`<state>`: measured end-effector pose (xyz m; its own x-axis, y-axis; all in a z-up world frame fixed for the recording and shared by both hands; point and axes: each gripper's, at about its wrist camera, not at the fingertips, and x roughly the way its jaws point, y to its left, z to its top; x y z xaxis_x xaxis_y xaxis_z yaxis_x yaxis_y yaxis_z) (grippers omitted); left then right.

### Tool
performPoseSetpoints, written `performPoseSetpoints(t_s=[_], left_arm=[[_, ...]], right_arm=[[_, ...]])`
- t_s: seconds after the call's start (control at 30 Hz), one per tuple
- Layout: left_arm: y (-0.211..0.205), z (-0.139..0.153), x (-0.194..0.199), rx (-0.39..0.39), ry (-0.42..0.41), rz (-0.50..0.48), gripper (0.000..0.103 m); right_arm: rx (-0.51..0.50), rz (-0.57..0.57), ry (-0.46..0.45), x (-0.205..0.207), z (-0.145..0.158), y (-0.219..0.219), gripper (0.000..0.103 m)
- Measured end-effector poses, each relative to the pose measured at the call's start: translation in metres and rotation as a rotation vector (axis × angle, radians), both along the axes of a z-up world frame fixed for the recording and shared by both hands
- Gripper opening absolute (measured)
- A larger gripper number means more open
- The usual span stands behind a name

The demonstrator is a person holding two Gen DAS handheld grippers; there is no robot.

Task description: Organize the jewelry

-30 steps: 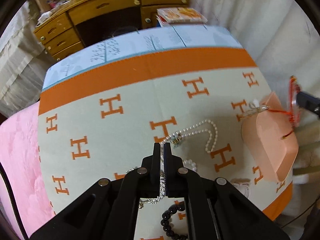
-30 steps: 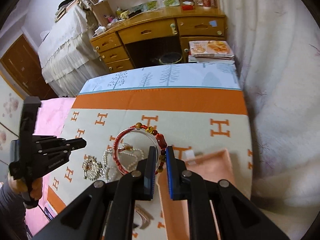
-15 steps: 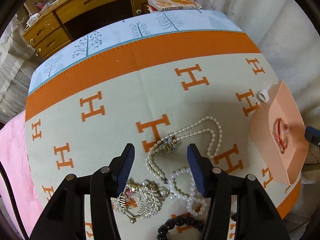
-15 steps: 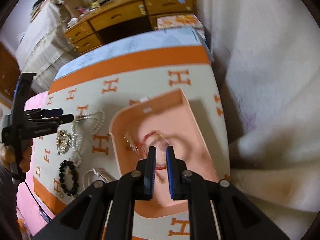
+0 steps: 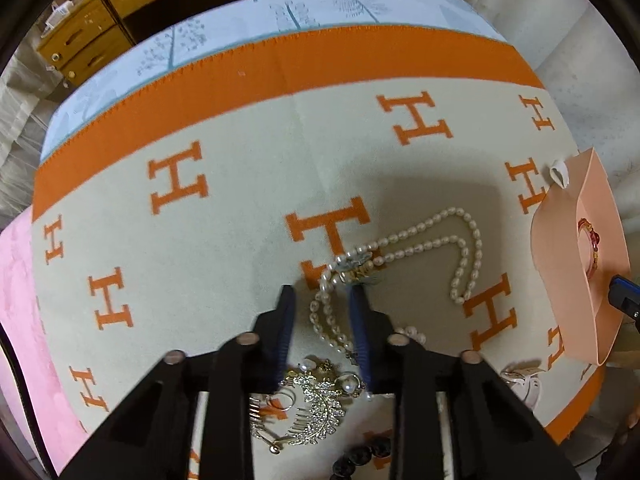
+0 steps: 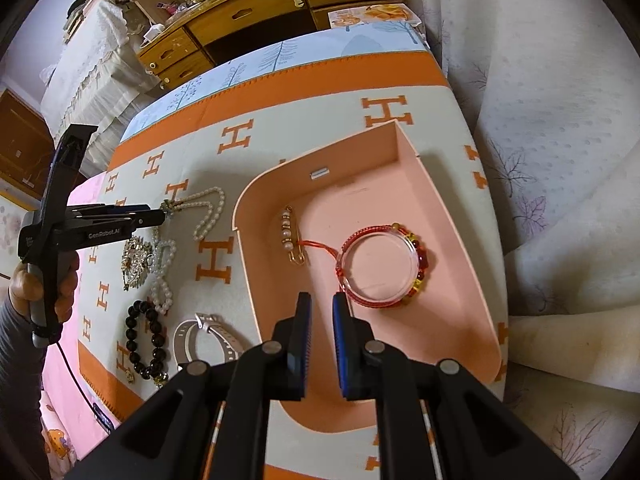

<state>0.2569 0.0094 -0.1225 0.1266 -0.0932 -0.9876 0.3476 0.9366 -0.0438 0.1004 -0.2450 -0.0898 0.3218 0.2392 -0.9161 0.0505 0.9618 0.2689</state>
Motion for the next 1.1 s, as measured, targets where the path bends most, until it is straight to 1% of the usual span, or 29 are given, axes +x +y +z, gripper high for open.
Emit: performPoseSetpoints(t_s=[0.27,0.33,0.37,0.43,0.53,0.63,0.67,0.7,0.93,1.1], left_arm=[[-0.002,-0.003,0.003,0.010,0.009,-0.009,0.019],[-0.002,-0.002,0.003,0.012,0.002,-0.011,0.010],[-0.003,-0.002,0.005,0.013,-0.001,-0.015,0.007],[-0.004,-0.005,0.004,0.010,-0.002,-0.013,0.007],[-0.002,-0.001,0.002,0.016,-0.015,-0.001,0.006],[0.005,0.014,0.001,-0.019,-0.050,0.019,0.006],[0.006,0.021,0.000,-0.031,-0.066,0.025,0.003],[0.007,0.027,-0.001,-0.042,-0.078,0.030,0.002],[0.005,0.080,-0.013,-0.104,-0.174,0.022,0.002],[-0.003,0.111,-0.016,-0.155,-0.209,0.020,0.002]], right_arm=[[0.009,-0.013,0.017,-0.003,-0.008,-0.003,0.011],[0.011,-0.018,0.020,-0.003,-0.010,-0.004,0.011],[0.011,-0.019,0.022,-0.004,-0.011,-0.004,0.011],[0.011,-0.023,0.024,-0.005,-0.013,-0.004,0.011],[0.011,-0.026,0.028,-0.006,-0.016,-0.004,0.011],[0.008,-0.027,0.028,-0.009,-0.017,-0.004,0.011],[0.010,-0.027,0.027,-0.010,-0.017,-0.004,0.011],[0.011,-0.026,0.025,-0.011,-0.016,-0.004,0.011],[0.021,-0.029,-0.009,-0.019,-0.008,-0.006,0.011],[0.024,-0.029,-0.035,-0.026,0.000,-0.008,0.011]])
